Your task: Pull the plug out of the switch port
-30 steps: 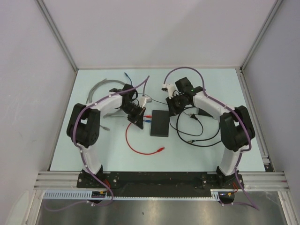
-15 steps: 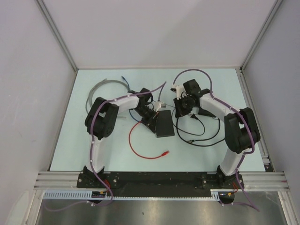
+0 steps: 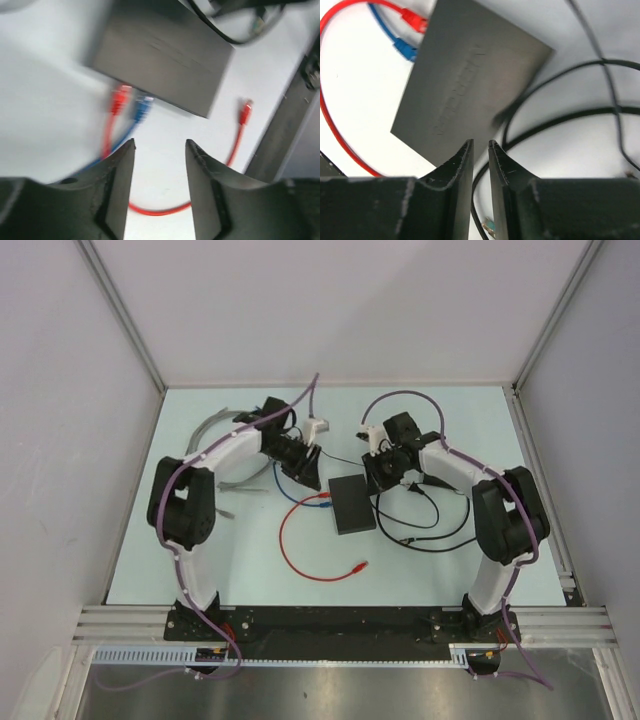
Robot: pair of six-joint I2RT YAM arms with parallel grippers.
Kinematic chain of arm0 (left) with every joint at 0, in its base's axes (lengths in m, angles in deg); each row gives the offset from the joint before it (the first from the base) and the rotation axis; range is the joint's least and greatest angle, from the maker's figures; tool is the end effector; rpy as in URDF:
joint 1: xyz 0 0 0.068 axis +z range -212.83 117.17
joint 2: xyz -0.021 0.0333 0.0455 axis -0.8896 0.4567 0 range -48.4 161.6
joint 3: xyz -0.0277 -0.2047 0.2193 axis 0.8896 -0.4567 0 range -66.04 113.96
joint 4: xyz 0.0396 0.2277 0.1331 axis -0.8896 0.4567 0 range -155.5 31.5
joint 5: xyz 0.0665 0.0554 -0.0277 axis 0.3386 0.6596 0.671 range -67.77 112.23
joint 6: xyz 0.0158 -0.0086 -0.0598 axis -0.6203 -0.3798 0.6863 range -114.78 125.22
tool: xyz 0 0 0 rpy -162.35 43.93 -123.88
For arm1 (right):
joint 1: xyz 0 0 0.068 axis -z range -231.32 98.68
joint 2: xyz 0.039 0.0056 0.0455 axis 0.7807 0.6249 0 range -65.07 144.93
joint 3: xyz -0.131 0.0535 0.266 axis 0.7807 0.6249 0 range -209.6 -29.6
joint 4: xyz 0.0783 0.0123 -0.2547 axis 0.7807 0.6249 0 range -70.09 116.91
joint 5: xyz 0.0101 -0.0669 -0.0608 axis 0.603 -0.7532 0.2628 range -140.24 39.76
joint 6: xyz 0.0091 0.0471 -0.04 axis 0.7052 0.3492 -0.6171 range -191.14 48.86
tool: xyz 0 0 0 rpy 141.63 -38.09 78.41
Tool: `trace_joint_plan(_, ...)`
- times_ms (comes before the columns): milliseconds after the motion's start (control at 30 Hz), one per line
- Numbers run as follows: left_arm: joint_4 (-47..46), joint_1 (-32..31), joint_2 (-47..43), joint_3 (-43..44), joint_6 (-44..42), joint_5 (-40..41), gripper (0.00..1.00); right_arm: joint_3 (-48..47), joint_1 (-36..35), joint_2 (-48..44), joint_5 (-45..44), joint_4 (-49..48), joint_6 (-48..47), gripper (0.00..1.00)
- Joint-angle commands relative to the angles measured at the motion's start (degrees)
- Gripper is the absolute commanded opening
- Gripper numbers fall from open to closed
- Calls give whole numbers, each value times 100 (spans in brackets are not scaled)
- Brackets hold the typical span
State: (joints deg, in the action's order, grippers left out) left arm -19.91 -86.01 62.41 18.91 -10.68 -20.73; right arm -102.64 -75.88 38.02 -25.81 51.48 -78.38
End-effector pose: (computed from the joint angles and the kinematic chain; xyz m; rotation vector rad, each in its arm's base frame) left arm 0.3646 -0.1915 0.2292 1.0560 2.4618 -1.0776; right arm 0.3458 0.1796 0.2223 -0.8623 2.4996 0.6657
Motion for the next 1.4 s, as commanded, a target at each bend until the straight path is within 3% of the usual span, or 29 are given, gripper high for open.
trace_joint_plan(0,-761,279,-87,258,298,489,54,-106,-330,141,203,-125,-400,25)
trace_joint_plan(67,-665,322,169,591,333,648,55,-184,-418,220,220,-108,-505,25)
trace_joint_plan(400,-734,428,1022,1068,271,411,54,-422,-779,1028,45,51,-980,0)
trace_joint_plan(833,-656,402,1576,1208,325,-388,51,-352,-849,1337,-289,139,-1130,0)
trace_joint_plan(1367,-59,244,2121,1367,52,-968,38,-334,-849,1275,-324,112,-1112,1)
